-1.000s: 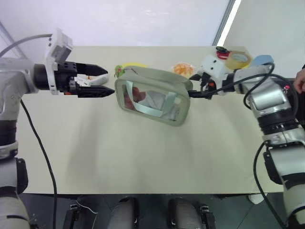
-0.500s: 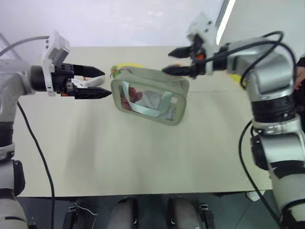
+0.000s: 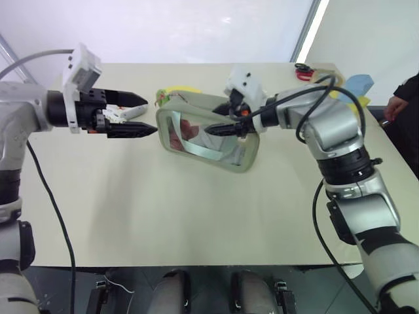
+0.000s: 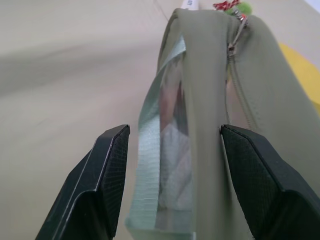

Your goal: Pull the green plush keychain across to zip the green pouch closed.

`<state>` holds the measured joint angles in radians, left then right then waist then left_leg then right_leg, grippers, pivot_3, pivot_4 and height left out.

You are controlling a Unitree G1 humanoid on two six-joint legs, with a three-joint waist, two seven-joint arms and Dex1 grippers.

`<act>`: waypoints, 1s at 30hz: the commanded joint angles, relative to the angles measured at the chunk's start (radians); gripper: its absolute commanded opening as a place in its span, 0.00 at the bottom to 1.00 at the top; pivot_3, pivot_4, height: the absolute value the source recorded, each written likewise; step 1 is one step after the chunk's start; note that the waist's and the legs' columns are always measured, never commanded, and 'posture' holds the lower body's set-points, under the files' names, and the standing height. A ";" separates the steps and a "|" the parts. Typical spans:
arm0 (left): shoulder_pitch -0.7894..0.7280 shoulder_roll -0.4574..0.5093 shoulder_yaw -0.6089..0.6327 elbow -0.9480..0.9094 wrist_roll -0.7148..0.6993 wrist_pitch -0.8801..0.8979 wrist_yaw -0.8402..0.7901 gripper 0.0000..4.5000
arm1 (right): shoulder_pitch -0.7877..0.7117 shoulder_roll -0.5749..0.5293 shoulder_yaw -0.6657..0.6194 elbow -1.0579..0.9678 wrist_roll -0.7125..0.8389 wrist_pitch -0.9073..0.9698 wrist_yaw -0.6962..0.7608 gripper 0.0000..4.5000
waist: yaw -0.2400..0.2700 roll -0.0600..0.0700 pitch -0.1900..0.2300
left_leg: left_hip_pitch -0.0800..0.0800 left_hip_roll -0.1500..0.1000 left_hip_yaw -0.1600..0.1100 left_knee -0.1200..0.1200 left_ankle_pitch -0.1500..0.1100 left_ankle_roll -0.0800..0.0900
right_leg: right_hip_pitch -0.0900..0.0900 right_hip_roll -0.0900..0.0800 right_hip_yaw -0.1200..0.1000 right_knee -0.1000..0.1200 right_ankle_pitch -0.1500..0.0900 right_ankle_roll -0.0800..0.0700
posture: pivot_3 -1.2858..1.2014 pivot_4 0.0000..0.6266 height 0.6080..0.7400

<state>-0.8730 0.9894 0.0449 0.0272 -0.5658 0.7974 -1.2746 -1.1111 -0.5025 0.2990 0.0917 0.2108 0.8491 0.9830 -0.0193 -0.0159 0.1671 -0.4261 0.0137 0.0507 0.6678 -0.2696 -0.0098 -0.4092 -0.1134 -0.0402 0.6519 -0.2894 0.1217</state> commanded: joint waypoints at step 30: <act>0.018 0.041 0.059 -0.012 -0.018 -0.019 0.020 1.00 | 0.088 -0.008 0.017 -0.062 -0.122 -0.384 0.123 0.01 | -0.019 0.000 0.000 | 0.000 0.001 -0.001 0.000 0.000 -0.001 | 0.000 0.000 0.000 0.000 0.000 0.000 | 0.52 0.24 1.00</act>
<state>-0.8449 1.0206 0.0686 0.0365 -0.5782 0.7962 -1.2572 -1.0185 -0.5116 0.3388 0.0703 0.0700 0.4418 1.1047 -0.0382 -0.0160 0.1672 -0.4258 0.0142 0.0498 0.6676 -0.2692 -0.0104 -0.4090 -0.1130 -0.0404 0.6521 -0.2894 0.1217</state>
